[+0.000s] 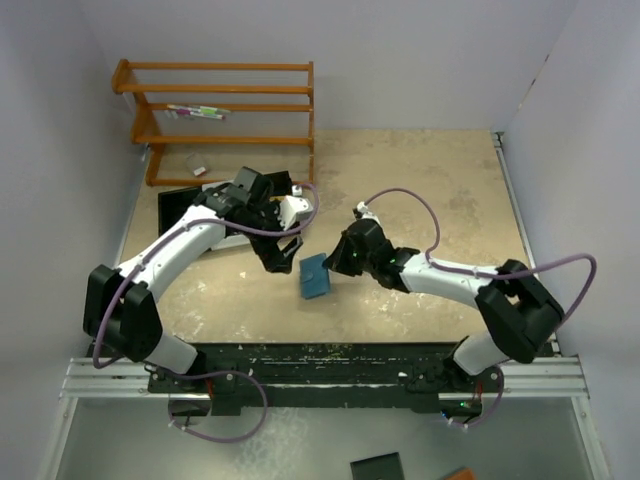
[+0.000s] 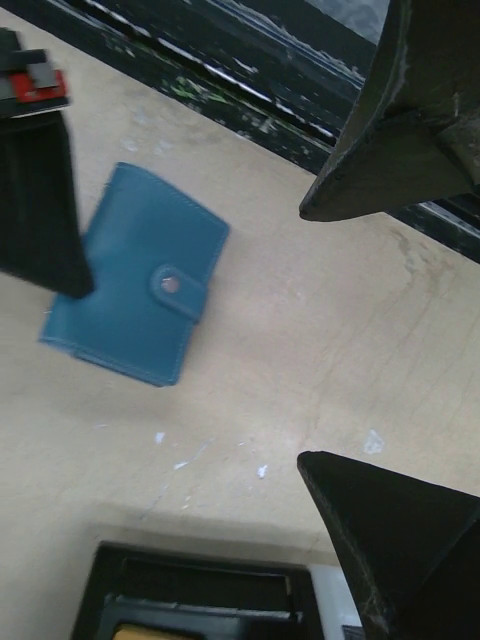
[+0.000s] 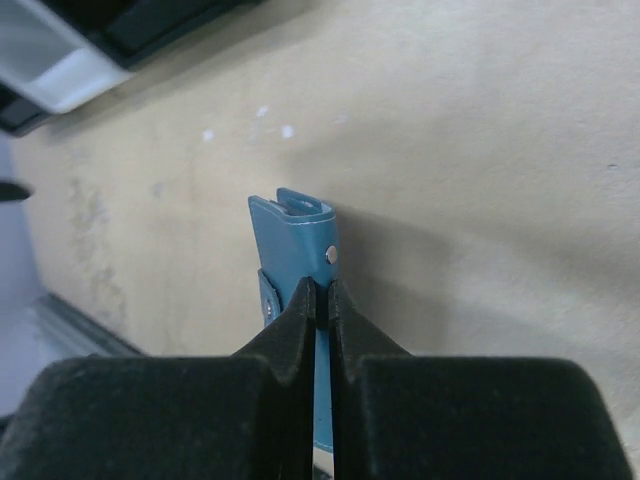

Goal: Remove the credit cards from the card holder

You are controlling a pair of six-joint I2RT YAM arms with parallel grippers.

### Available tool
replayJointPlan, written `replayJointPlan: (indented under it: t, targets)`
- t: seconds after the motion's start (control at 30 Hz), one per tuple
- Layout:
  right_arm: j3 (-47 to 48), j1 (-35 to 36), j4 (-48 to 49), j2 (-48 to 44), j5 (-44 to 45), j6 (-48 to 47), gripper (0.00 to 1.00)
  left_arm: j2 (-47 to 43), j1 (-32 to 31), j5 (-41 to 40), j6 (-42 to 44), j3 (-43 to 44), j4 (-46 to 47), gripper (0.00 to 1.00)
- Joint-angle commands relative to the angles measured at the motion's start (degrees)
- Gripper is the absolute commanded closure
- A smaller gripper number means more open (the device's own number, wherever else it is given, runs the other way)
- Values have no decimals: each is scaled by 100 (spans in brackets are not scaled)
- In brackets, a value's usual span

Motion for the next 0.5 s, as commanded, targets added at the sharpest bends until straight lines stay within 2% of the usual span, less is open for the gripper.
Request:
replayJointPlan:
  t: [0.0, 0.1, 0.2, 0.33, 0.47]
  targets:
    - [14, -6, 677, -761, -516, -223, 100, -290, 250, 852, -1073, 462, 831, 1]
    - [123, -22, 745, -1123, -792, -443, 100, -370, 755, 1633, -1398, 481, 940, 1]
    - [198, -45, 888, -1449, -1123, -631, 100, -346, 1229, 2637, -1332, 592, 596, 1]
    - [450, -95, 852, -1795, -1426, -855, 100, -556, 1283, 3147, -1383, 685, 203, 1]
    - [606, -228, 981, -2064, -1909, -875, 100, -1062, 1288, 3548, -2128, 484, 657, 1]
